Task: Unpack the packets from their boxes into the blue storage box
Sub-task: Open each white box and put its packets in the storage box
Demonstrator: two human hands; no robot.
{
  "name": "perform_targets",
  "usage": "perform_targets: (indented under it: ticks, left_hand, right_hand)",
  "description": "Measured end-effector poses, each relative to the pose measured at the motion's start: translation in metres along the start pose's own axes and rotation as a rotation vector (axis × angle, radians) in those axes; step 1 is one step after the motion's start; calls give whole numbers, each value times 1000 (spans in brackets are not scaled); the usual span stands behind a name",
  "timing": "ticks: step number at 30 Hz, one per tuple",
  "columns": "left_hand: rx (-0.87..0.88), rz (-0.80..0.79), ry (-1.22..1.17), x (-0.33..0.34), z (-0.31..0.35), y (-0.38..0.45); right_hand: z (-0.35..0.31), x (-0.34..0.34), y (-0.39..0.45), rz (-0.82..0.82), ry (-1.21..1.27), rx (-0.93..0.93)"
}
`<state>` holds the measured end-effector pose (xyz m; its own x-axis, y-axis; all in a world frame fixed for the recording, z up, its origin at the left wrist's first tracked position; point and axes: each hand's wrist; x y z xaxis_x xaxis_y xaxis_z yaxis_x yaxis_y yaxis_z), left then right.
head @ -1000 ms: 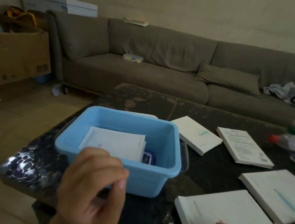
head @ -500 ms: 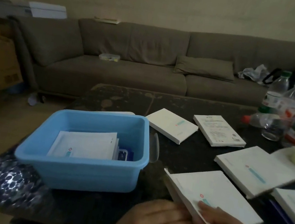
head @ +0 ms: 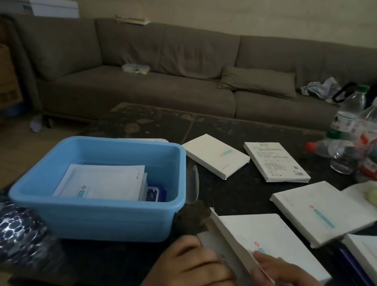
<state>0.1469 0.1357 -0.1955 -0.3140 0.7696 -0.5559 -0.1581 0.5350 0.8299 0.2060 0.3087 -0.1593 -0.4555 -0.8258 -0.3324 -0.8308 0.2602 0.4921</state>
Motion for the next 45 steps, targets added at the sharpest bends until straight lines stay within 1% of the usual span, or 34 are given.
perform_targets:
  ticks: [1,3,5,6,7,9,11,12,13,14,16,17,19,20,21,22,24,25,27,29,31,33,34,37,39,42,45]
  left_hand:
    - [3,48,4,-4,-1,-1]
    - [-7,209,6,-11,-2,0]
    - [-29,361,-7,-21,-4,6]
    - [-44,401,-11,-26,-4,10]
    - [-69,428,-6,-32,-4,15]
    - [-167,460,-6,-44,-1,22]
    - [-322,437,-44,-55,1,30]
    - [-420,414,-72,-60,1,34]
    - [-521,395,-114,-66,0,37]
    - [-613,384,-149,-70,-1,40]
    - [-754,397,-177,-80,-1,48]
    - [-824,424,-217,-85,-1,51]
    - [-1010,459,-395,-99,-3,60]
    - [-1094,455,-493,-107,-5,62]
    - [-1150,449,-586,-116,-9,62]
    - [-1181,459,-692,-125,-14,62]
    - [-1187,509,-911,-142,-23,55]
    - [-1197,514,-939,-150,-27,50]
    - [-1242,540,-829,-160,-37,41]
    - [-1268,681,-624,-167,-50,30]
    - [-1278,806,-391,-174,-62,19]
    - [-1307,855,-213,-179,-72,8]
    - [-1327,871,-171,-181,-75,3]
    - [-1386,917,-168,-183,-82,-5]
    - [-1406,924,-163,-183,-84,-6]
    - [-1393,910,-139,-181,-86,-8]
    - [-1389,891,-119,-180,-88,-9]
  right_hand:
    - [0,-2,0,-2,-18,-10]
    - [6,-5,-1,9,-42,-50]
    - [10,-8,-2,-96,-60,-83]
    - [12,-8,-4,-152,-79,-123]
    - [14,-9,-4,-207,-132,-143]
    - [27,-7,-1,-337,-314,-199]
    - [44,3,3,-485,-425,-327]
    - [53,7,3,-531,-423,-354]
    - [57,8,0,-564,-393,-337]
    - [51,8,-1,-585,-306,-272]
    - [16,7,-2,-613,-76,-9]
    - [2,7,2,-592,62,126]
    - [-27,9,8,-450,261,296]
    - [-39,8,12,-413,268,334]
    - [-49,8,17,-417,229,350]
    - [-59,9,23,-439,249,376]
    - [-79,13,35,-614,384,416]
    - [-88,15,42,-700,395,436]
    - [-95,27,61,-746,438,458]
    - [-99,48,83,-753,489,480]
    - [-103,71,105,-736,439,521]
    - [-109,96,123,-716,381,564]
    - [-110,110,128,-717,350,586]
    - [-108,147,134,-751,235,595]
    - [-106,165,133,-772,200,608]
    - [-101,183,132,-838,150,658]
    - [-95,196,129,-867,23,634]
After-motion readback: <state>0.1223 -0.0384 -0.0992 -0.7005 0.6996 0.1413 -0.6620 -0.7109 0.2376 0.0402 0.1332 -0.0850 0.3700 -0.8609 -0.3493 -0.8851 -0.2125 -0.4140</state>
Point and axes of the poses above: each hand's wrist, its own y-axis towards the middle knuckle, its own x-axis out of the palm, z = x × y, and after that the axes turned 3 degrees about -y, right-handed
